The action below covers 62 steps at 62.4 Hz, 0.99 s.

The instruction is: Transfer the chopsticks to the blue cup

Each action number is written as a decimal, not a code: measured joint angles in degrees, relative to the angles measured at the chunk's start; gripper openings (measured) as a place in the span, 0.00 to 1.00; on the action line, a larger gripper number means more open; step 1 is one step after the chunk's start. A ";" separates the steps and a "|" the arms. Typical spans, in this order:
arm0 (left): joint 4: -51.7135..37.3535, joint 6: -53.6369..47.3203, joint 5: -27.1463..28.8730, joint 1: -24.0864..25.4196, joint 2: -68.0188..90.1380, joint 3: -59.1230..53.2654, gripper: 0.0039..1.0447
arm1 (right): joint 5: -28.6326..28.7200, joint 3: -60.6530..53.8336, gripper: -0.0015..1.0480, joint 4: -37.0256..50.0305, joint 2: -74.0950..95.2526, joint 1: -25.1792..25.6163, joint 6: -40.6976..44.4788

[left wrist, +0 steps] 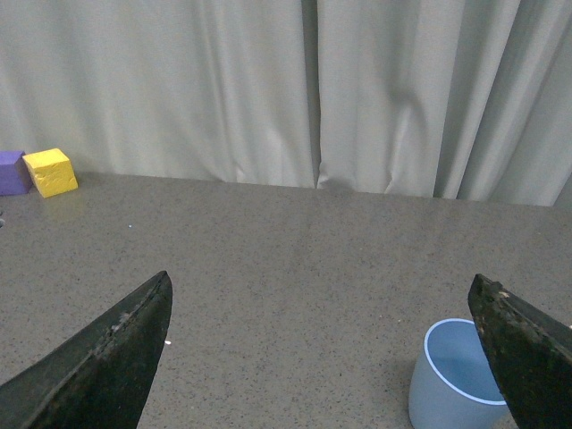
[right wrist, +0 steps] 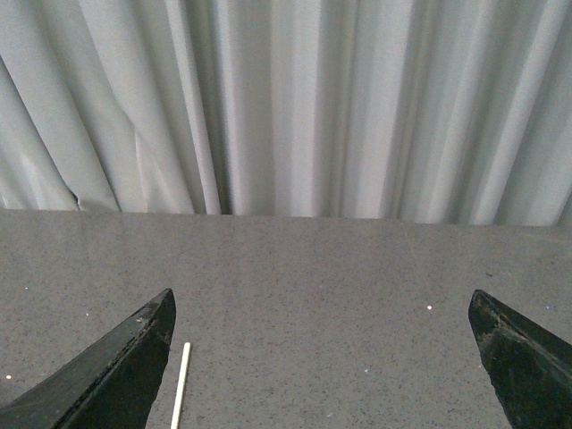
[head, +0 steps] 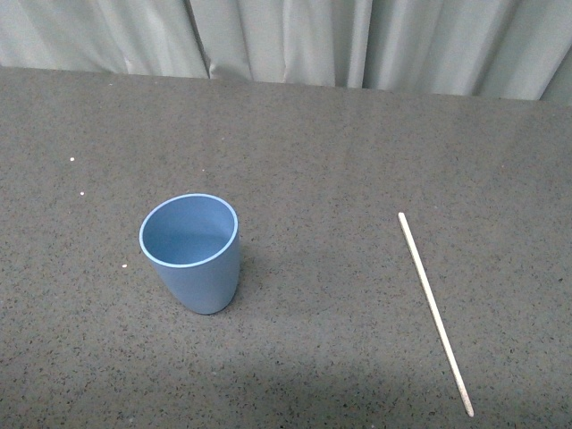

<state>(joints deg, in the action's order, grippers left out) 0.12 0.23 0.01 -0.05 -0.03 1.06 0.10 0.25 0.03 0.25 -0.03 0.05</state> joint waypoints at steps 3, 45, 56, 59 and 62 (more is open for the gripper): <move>0.00 0.00 0.02 0.00 0.00 0.00 0.94 | 0.00 0.00 0.91 0.00 0.00 0.00 0.00; 0.00 0.00 0.00 0.00 0.00 0.00 0.94 | 0.00 0.00 0.91 0.00 0.00 0.00 0.00; 0.00 0.00 0.00 0.00 0.00 0.00 0.94 | 0.00 0.00 0.91 0.00 0.00 0.00 0.00; 0.00 0.00 0.00 0.00 0.00 0.00 0.94 | 0.00 0.00 0.91 0.00 0.00 0.00 0.00; 0.00 0.02 0.00 0.00 0.00 0.00 0.94 | 0.00 0.00 0.91 0.00 0.00 0.00 0.00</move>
<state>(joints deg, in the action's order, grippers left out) 0.12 0.25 0.01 -0.05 -0.03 1.06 0.10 0.25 0.03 0.25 -0.03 0.05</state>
